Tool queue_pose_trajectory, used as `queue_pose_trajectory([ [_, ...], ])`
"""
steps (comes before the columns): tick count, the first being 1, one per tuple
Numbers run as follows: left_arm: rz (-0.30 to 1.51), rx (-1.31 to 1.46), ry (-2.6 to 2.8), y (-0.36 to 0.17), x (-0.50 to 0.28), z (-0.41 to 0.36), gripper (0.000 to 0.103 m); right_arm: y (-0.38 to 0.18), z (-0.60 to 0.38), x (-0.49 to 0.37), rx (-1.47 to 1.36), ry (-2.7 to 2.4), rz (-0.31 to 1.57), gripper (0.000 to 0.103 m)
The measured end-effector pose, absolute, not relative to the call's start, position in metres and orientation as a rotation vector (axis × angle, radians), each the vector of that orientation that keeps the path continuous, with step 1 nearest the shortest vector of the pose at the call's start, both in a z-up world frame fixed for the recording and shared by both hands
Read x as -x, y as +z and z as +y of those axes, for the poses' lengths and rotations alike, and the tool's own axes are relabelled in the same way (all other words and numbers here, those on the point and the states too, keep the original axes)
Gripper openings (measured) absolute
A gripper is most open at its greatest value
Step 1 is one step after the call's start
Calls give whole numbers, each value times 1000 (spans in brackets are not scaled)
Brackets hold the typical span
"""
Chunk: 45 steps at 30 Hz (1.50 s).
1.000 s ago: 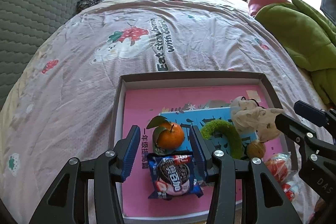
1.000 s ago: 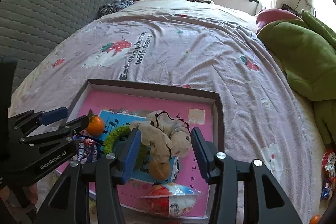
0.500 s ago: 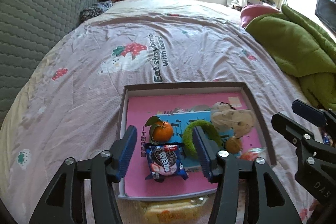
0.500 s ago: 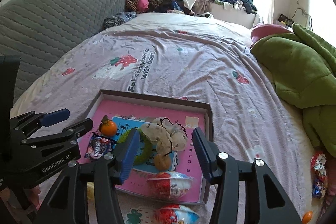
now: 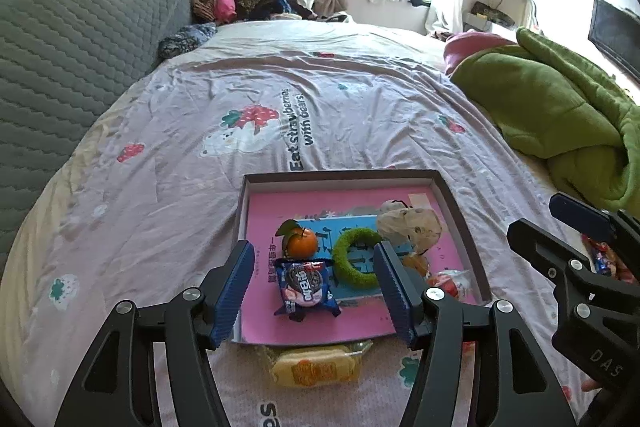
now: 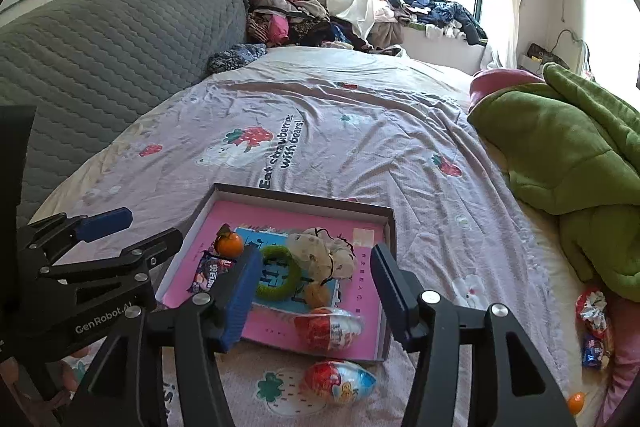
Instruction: Organize objects
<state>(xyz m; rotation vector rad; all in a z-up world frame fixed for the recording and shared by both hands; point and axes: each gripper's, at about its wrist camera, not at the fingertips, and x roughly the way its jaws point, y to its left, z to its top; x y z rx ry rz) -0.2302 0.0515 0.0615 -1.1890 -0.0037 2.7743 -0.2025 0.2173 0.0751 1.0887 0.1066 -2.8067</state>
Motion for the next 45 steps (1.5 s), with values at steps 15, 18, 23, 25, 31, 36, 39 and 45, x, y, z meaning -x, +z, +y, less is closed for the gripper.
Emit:
queue_pose_trajectory([
  [15, 4, 1116, 2799, 84, 187, 50, 64, 94, 221, 164, -1025, -2823, 91, 67],
  [18, 1, 1109, 2797, 89, 181, 49, 64, 98, 222, 159, -1017, -2832, 98, 67],
  [23, 3, 1082, 2808, 101, 172, 46, 64, 110, 225, 148, -984, -2849, 90, 67],
  [25, 2, 1066, 2810, 105, 165, 45, 64, 114, 225, 142, -972, -2850, 90, 67],
  [31, 16, 1051, 2806, 111, 149, 44, 64, 121, 225, 128, -951, -2853, 109, 67],
  [36, 25, 1049, 2803, 110, 135, 44, 65, 121, 224, 113, -940, -2856, 129, 67],
  [39, 23, 1047, 2802, 109, 127, 42, 65, 119, 227, 104, -932, -2860, 136, 67],
  [45, 27, 1061, 2799, 103, 113, 41, 65, 113, 230, 88, -936, -2866, 148, 68],
])
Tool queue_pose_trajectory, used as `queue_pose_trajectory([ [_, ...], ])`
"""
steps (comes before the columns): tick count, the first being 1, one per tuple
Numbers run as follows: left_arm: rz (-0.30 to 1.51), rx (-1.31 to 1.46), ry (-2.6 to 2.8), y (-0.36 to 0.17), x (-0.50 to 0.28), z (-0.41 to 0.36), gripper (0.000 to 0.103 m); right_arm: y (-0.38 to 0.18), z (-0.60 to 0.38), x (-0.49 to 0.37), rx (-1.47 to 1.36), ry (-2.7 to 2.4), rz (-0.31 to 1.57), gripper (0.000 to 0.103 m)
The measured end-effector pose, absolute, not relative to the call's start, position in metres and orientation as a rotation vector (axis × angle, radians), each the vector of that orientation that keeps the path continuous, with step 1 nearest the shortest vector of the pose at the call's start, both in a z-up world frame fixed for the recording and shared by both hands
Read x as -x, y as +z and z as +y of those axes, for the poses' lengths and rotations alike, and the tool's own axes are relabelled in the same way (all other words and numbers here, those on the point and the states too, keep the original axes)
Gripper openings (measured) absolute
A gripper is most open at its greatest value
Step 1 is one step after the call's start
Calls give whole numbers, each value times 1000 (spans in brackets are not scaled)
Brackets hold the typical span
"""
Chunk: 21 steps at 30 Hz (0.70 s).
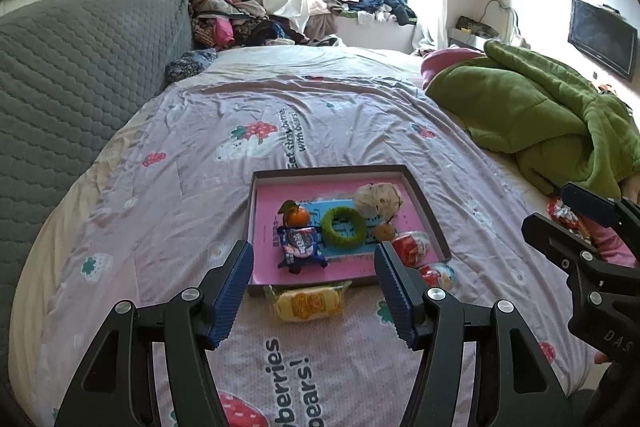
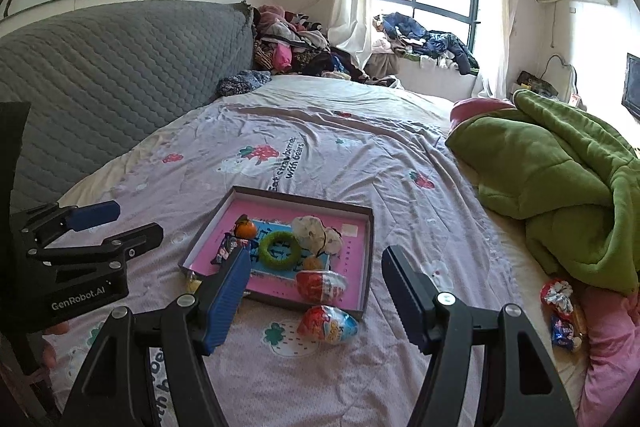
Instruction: Organize objects
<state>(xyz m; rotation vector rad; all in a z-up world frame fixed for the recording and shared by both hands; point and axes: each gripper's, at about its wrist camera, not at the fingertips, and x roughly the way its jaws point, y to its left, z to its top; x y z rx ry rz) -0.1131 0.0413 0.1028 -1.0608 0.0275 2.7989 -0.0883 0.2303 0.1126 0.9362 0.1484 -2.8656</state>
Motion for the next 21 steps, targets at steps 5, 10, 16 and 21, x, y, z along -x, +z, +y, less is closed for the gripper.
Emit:
queue_pose_trajectory([
  [5, 21, 1080, 2791, 94, 104, 40, 65, 104, 233, 79, -948, -2867, 145, 68],
  [10, 15, 1111, 2783, 81, 97, 41, 65, 94, 238, 72, -972, -2865, 148, 68],
  [16, 15, 1146, 2767, 63, 93, 44, 65, 77, 241, 66, -1010, -2859, 160, 68],
  [21, 31, 1173, 2759, 50, 92, 46, 65, 63, 243, 65, -1036, -2852, 163, 68],
])
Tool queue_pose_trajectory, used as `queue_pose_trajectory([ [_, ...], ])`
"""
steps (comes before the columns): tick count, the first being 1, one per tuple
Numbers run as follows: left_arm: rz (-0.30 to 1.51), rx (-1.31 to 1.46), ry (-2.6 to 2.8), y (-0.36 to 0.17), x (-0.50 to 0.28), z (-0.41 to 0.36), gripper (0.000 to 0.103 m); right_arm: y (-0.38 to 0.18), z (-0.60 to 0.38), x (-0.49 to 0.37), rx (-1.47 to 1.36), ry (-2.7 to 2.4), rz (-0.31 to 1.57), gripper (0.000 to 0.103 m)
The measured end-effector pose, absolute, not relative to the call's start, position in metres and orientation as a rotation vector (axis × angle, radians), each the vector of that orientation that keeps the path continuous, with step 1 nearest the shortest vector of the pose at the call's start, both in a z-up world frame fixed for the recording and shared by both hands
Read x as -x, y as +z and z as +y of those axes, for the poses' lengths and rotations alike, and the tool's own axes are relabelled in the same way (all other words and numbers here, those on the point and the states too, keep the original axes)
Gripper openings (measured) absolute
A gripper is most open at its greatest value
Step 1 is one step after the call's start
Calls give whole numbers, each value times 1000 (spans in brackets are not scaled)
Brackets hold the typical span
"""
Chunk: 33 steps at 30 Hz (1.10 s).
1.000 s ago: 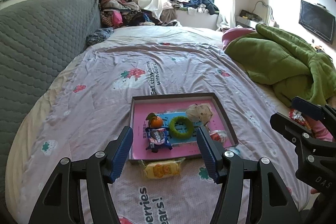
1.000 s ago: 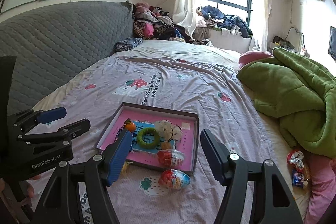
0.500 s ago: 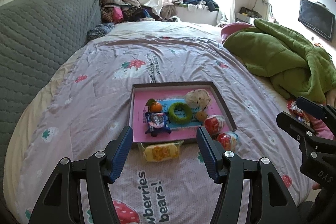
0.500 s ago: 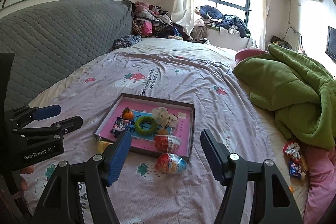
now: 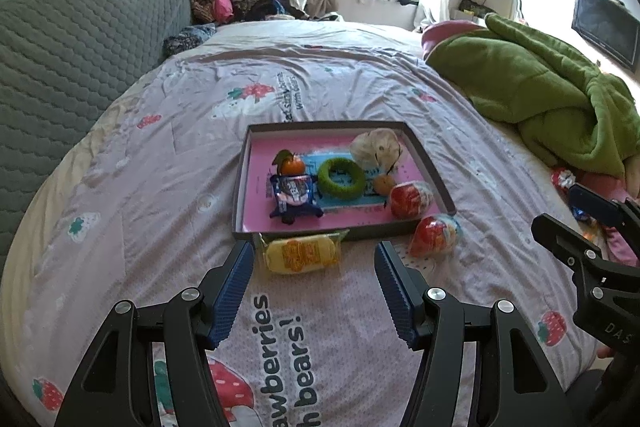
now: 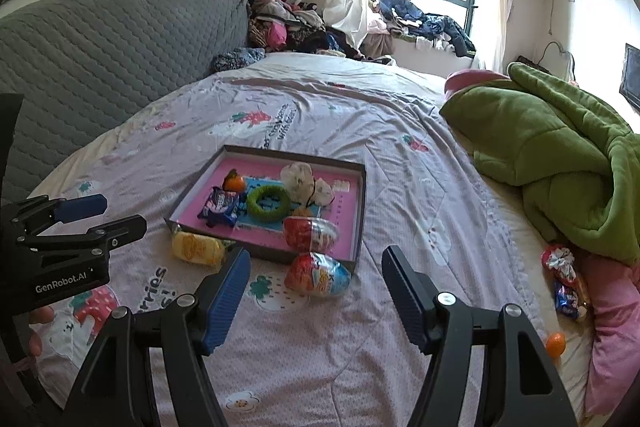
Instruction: Organize objects
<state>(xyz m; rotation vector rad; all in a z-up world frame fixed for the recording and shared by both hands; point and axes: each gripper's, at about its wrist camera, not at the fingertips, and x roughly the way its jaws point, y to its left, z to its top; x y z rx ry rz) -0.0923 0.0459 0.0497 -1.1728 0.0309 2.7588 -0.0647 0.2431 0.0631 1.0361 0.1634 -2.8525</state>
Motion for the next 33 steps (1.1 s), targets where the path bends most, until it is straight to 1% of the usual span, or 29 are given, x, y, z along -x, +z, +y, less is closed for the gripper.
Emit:
queue_pose_trajectory([
  [12, 22, 1237, 2735, 23, 93, 45, 65, 35, 248, 65, -1103, -2835, 133, 68],
  [33, 24, 1295, 2702, -4, 86, 46, 65, 5, 249, 60, -1176, -2806, 114, 68],
])
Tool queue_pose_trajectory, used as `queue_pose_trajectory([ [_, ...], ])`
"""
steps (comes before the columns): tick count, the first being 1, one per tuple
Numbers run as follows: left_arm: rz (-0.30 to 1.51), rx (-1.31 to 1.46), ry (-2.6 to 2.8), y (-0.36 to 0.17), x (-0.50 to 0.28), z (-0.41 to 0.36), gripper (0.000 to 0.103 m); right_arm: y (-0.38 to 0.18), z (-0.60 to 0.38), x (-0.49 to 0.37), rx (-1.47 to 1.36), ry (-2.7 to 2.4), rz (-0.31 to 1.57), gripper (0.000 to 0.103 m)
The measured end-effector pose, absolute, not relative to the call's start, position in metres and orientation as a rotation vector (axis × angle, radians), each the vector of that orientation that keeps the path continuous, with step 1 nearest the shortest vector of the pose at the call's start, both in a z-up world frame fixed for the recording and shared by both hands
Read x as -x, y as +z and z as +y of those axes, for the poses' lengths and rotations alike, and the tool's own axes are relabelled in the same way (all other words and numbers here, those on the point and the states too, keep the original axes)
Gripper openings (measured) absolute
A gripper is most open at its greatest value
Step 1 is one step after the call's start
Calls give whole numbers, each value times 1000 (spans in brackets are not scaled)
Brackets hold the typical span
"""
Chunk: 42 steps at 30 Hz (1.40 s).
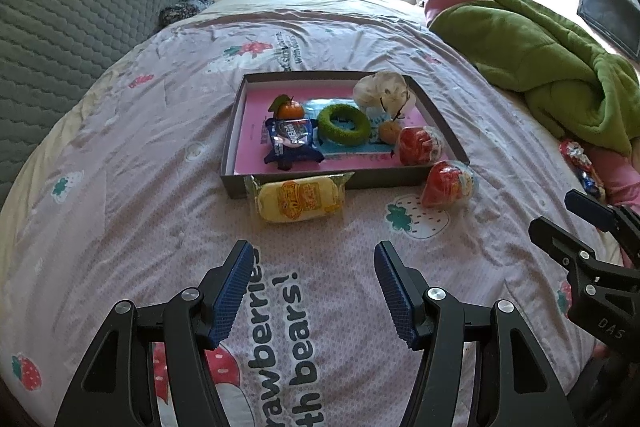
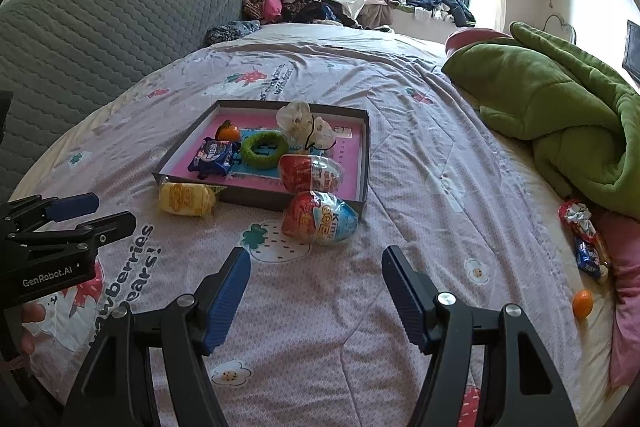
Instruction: Organize objects
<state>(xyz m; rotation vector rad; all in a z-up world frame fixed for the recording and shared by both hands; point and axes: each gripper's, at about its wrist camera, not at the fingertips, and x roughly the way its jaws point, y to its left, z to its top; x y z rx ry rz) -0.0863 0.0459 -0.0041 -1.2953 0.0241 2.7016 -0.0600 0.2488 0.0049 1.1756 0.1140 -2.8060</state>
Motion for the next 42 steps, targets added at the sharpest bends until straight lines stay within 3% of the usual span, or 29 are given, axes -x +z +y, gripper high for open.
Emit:
queue_pose_trajectory([
  [38, -47, 1362, 2710, -51, 125, 68, 65, -32, 263, 90, -1223, -2791, 77, 68],
  [42, -20, 1348, 2748, -56, 132, 73, 72, -35, 264, 95, -1226, -2783, 63, 68],
])
